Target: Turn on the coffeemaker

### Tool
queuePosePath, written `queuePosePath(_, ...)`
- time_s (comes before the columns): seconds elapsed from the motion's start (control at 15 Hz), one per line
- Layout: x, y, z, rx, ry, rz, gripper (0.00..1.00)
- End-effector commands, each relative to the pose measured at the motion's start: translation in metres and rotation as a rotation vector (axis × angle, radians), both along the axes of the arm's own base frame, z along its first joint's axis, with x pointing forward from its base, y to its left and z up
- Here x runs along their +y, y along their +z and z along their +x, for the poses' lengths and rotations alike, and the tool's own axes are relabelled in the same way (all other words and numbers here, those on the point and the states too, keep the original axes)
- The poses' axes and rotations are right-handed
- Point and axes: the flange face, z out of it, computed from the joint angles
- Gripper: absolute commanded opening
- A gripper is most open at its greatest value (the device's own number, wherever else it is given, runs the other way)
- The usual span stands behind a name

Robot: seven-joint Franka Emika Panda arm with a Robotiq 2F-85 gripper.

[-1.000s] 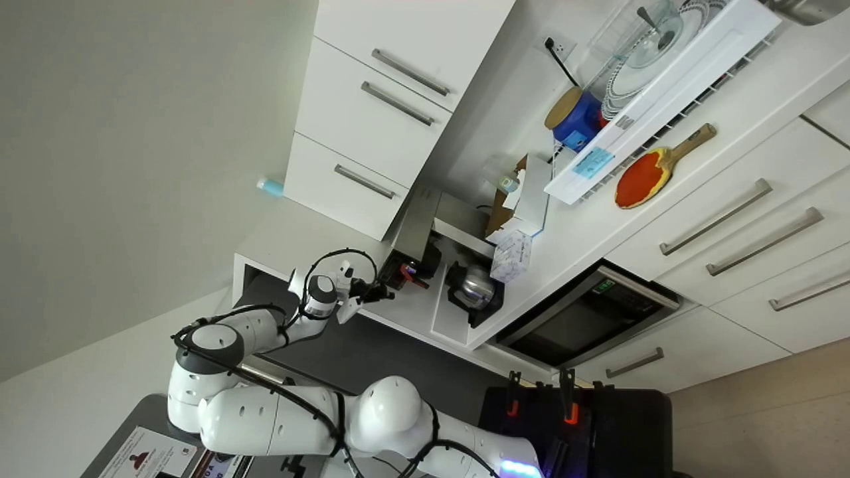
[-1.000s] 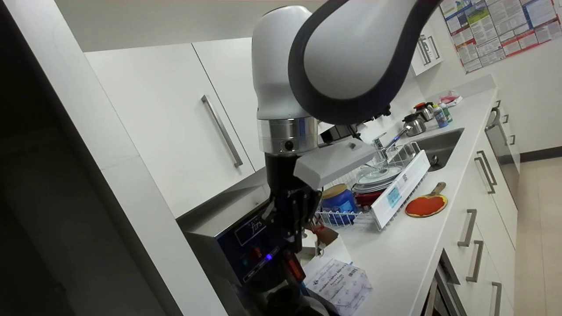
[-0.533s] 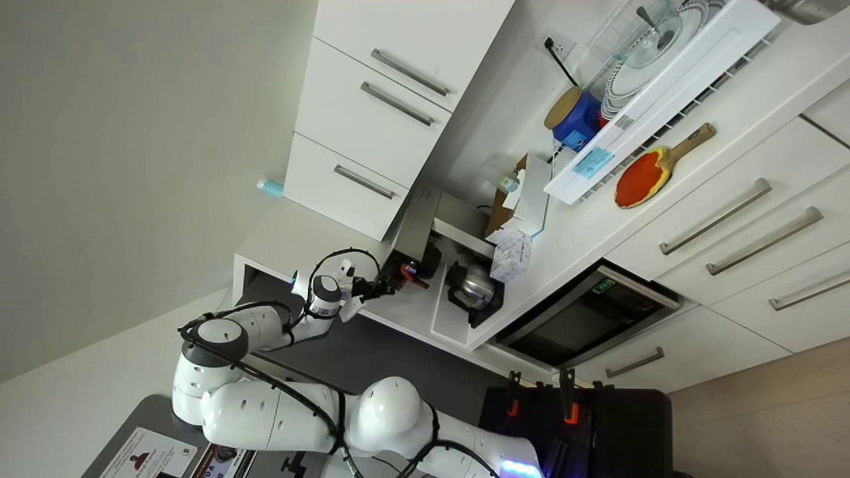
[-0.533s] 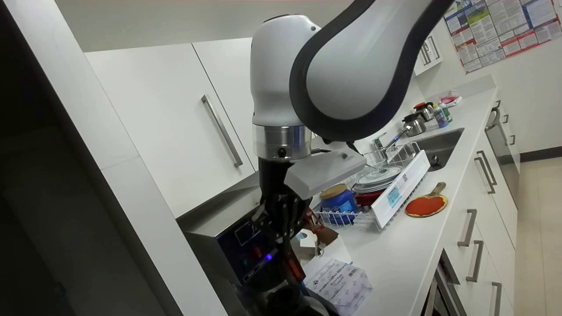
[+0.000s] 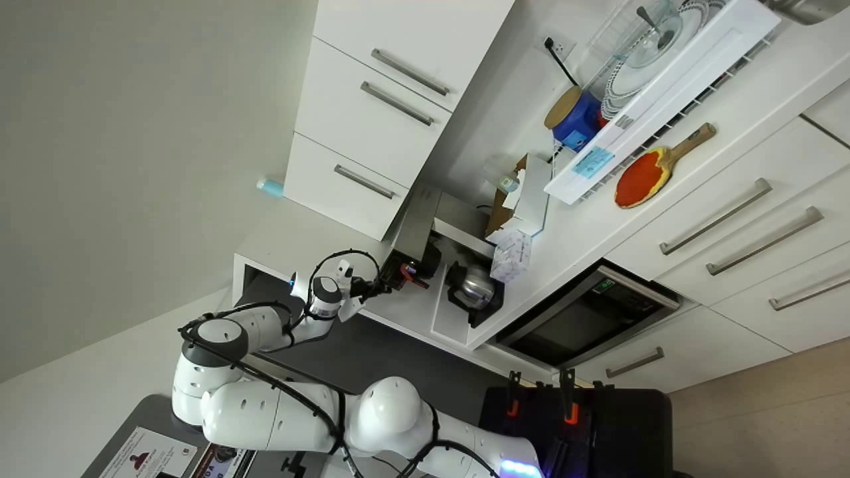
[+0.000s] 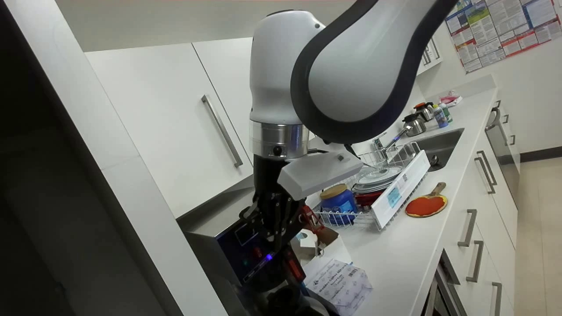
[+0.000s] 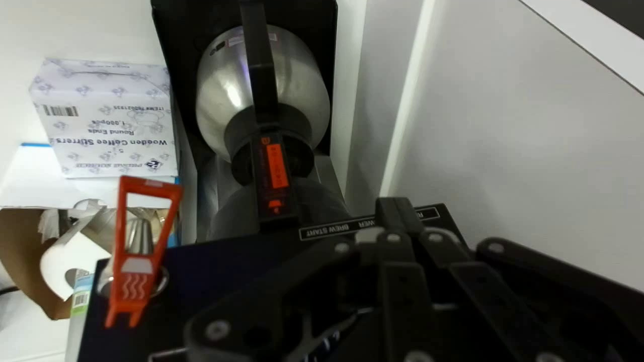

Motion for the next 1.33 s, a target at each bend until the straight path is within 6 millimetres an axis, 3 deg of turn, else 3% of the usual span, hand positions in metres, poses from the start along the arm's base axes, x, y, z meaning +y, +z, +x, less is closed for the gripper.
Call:
queuePosePath(0.0,0.007,0.001,-0.005,-0.024,-0.033,0.038,0.0)
queuePosePath(0.4,0.014,-0.003,-0.004,-0.042,-0.07,0.013,0.0)
queuePosePath(1.27,0.022,-0.015,0.026,-0.077,-0.071,0.015,0.0)
